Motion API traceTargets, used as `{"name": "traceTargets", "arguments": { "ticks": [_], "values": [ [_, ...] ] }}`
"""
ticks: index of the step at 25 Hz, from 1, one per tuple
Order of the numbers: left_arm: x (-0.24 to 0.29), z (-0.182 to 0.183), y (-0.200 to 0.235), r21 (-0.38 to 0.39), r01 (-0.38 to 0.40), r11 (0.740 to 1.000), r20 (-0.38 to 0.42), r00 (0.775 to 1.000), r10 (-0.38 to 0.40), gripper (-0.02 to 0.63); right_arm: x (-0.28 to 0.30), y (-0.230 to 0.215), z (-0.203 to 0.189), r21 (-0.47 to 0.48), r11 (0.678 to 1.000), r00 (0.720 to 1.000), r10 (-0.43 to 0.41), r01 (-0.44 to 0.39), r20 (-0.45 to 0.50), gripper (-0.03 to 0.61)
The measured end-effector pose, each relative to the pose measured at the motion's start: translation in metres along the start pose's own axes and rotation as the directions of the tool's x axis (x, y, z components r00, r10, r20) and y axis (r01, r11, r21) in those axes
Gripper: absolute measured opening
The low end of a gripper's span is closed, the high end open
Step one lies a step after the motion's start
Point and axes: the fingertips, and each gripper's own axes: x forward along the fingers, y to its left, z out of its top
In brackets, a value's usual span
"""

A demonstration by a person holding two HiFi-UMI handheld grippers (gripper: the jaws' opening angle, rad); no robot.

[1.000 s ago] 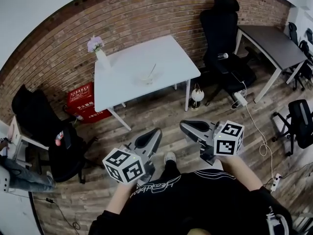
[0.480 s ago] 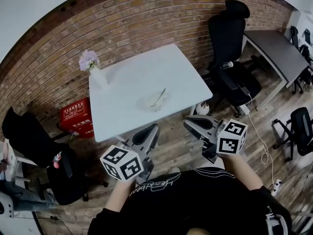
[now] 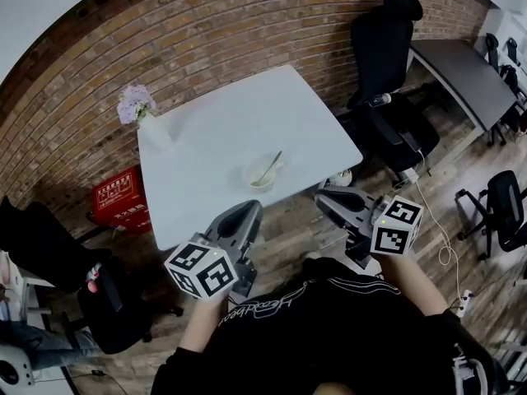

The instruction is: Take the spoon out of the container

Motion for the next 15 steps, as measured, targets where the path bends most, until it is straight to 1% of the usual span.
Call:
{"name": "traceTargets", "arguments": {
  "ticks": [4,15],
  "values": [
    [0.011,0.0,0.015,-0.012,-0.019,1.0,-0.002,1.0,0.019,0.005,0.008,-0.021,0.001,0.012,1.0,1.0,-0.002,0.002,-0.008,-0.003],
    [0.055,0.017,0.072,-0.03,-0.107,0.994,-0.041,0.994,0.106,0.005,0.062,-0.096,0.003,0.092,0.995,0.998,0.045,-0.041,-0.039,-0.003]
  ]
}}
